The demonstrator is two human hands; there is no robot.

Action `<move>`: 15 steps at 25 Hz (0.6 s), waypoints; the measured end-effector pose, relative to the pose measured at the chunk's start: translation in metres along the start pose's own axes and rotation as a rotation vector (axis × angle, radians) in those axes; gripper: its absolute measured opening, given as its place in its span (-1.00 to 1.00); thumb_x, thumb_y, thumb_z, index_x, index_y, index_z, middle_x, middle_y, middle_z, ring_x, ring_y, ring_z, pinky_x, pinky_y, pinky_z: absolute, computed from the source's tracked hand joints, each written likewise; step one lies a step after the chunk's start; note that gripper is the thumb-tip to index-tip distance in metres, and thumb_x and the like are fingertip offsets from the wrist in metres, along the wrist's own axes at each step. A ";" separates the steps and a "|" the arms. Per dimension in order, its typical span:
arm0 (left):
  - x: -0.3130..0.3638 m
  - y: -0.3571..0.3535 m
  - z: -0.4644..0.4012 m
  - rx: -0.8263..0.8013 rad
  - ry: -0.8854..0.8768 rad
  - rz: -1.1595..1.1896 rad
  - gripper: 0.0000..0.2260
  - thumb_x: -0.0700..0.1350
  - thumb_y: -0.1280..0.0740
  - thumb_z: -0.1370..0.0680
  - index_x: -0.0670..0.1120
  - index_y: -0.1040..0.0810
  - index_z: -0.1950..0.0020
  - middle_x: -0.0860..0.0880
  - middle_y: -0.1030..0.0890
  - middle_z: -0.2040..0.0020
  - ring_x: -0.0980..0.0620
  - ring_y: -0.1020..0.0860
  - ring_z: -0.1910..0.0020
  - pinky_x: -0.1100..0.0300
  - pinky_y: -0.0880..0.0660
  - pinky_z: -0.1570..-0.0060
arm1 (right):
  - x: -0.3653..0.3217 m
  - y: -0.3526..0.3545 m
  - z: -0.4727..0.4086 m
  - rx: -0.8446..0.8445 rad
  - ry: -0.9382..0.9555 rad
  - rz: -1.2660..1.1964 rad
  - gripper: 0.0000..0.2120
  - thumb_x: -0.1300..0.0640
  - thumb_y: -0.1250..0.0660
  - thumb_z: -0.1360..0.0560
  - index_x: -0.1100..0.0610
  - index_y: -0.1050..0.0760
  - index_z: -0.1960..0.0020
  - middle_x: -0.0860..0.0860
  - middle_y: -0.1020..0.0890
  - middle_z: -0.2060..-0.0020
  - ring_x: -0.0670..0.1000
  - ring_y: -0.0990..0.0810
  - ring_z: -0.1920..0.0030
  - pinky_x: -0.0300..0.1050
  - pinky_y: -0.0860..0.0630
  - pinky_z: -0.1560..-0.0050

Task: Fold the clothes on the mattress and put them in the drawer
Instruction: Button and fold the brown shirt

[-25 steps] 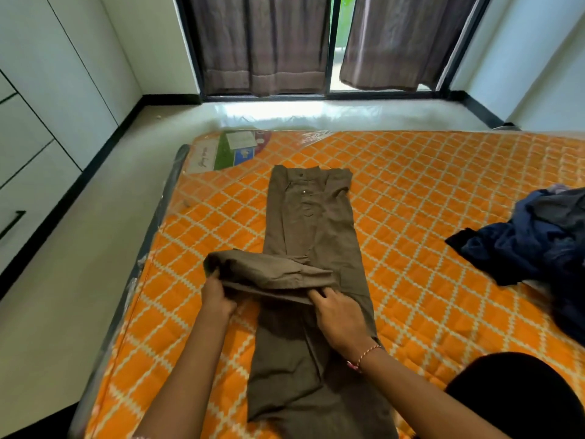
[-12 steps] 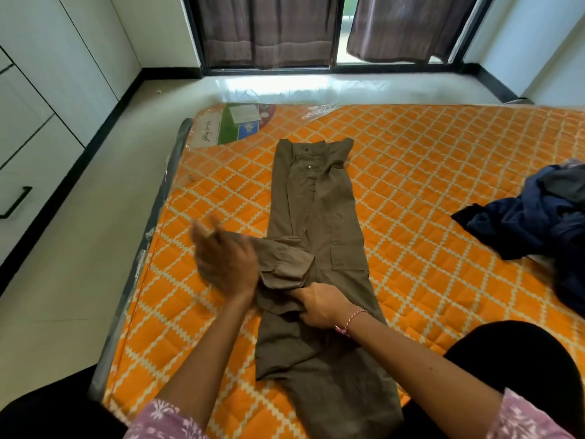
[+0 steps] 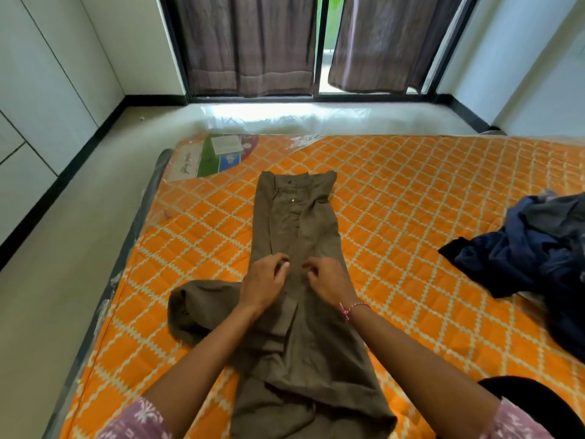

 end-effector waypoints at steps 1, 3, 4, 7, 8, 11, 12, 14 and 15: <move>0.001 -0.012 -0.021 -0.049 0.060 0.060 -0.69 -0.09 -0.26 -0.59 -0.16 -0.50 -0.30 -0.17 -0.59 -0.16 -0.12 -0.55 -0.14 0.11 -0.44 -0.09 | 0.008 0.006 -0.018 0.043 -0.037 0.097 -0.69 0.16 -0.17 -0.56 0.13 -0.50 -0.27 0.15 -0.54 -0.19 0.18 -0.49 -0.21 -0.02 -0.43 -0.13; 0.000 -0.039 -0.058 -0.155 0.206 0.224 -0.63 -0.15 -0.29 -0.58 -0.19 -0.42 -0.38 -0.17 -0.52 -0.27 -0.11 -0.49 -0.25 0.10 -0.41 -0.22 | 0.026 0.001 -0.052 -0.032 -0.101 0.193 -0.60 0.10 -0.13 -0.60 0.10 -0.30 -0.43 0.15 -0.36 -0.38 0.19 -0.34 -0.36 0.03 -0.38 -0.25; 0.001 -0.052 -0.077 -0.165 0.255 0.316 -0.60 -0.16 -0.31 -0.57 -0.20 -0.39 -0.39 -0.16 -0.51 -0.29 -0.10 -0.48 -0.27 0.11 -0.40 -0.24 | 0.035 -0.001 -0.071 -0.065 -0.125 0.194 -0.55 0.08 -0.11 -0.61 0.09 -0.20 -0.49 0.14 -0.28 -0.44 0.18 -0.28 -0.41 0.06 -0.36 -0.30; 0.003 -0.078 -0.129 -0.110 0.483 0.692 -0.64 -0.20 -0.36 -0.53 -0.22 -0.44 -0.30 -0.16 -0.55 -0.16 -0.04 -0.55 -0.05 0.14 -0.51 -0.04 | 0.056 0.009 -0.117 -0.013 -0.160 0.038 -0.54 0.13 -0.09 -0.62 0.14 -0.14 -0.50 0.19 -0.38 -0.38 0.20 -0.41 -0.32 0.09 -0.44 -0.20; 0.003 -0.089 -0.145 -0.109 0.596 0.874 -0.73 -0.22 -0.37 -0.52 -0.22 -0.48 -0.21 -0.17 -0.56 -0.06 -0.02 -0.56 0.10 0.18 -0.52 0.10 | 0.062 0.018 -0.130 0.048 -0.185 -0.098 -0.58 0.14 -0.09 -0.63 0.15 -0.17 -0.47 0.20 -0.46 -0.30 0.21 -0.48 -0.23 0.08 -0.47 -0.13; 0.013 -0.122 -0.197 -0.236 0.767 1.177 -0.82 -0.18 -0.38 -0.51 -0.24 -0.58 -0.06 -0.19 -0.60 0.11 -0.07 -0.56 0.23 0.16 -0.53 0.23 | 0.082 0.037 -0.163 0.158 -0.320 -0.704 -0.55 0.13 -0.09 -0.65 0.15 -0.13 -0.51 0.13 -0.41 -0.38 0.16 -0.40 -0.35 -0.09 -0.37 -0.23; 0.017 -0.126 -0.213 -0.273 0.764 1.197 -0.77 -0.17 -0.39 -0.50 -0.27 -0.59 -0.09 -0.19 -0.61 0.12 -0.10 -0.57 0.22 0.14 -0.53 0.21 | 0.086 0.042 -0.172 0.186 -0.351 -0.854 -0.52 0.12 -0.09 -0.65 0.14 -0.09 -0.53 0.09 -0.33 -0.44 0.11 -0.33 -0.41 -0.14 -0.31 -0.26; 0.014 -0.116 -0.246 -0.196 0.712 1.228 -0.71 -0.21 -0.39 -0.48 -0.29 -0.56 -0.17 -0.19 -0.61 0.11 -0.11 -0.57 0.21 0.12 -0.53 0.19 | 0.097 0.055 -0.191 0.321 -0.362 -0.864 -0.51 0.10 -0.11 -0.65 0.09 -0.08 -0.54 0.07 -0.30 -0.46 0.06 -0.31 -0.43 -0.15 -0.28 -0.29; 0.008 -0.104 -0.258 -0.106 0.664 1.241 -0.73 -0.26 -0.38 -0.48 -0.27 -0.54 -0.17 -0.17 -0.61 0.11 -0.09 -0.57 0.22 0.14 -0.54 0.21 | 0.095 0.063 -0.196 0.403 -0.317 -0.739 -0.51 0.08 -0.11 -0.64 0.07 -0.09 -0.54 0.08 -0.32 -0.45 0.07 -0.30 -0.43 -0.13 -0.26 -0.31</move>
Point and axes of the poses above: each hand's wrist, its own z-axis away from the middle knuckle, its own y-axis out of the back of the hand, x = y × z, the point moved 9 cm from there along -z, towards the middle knuckle
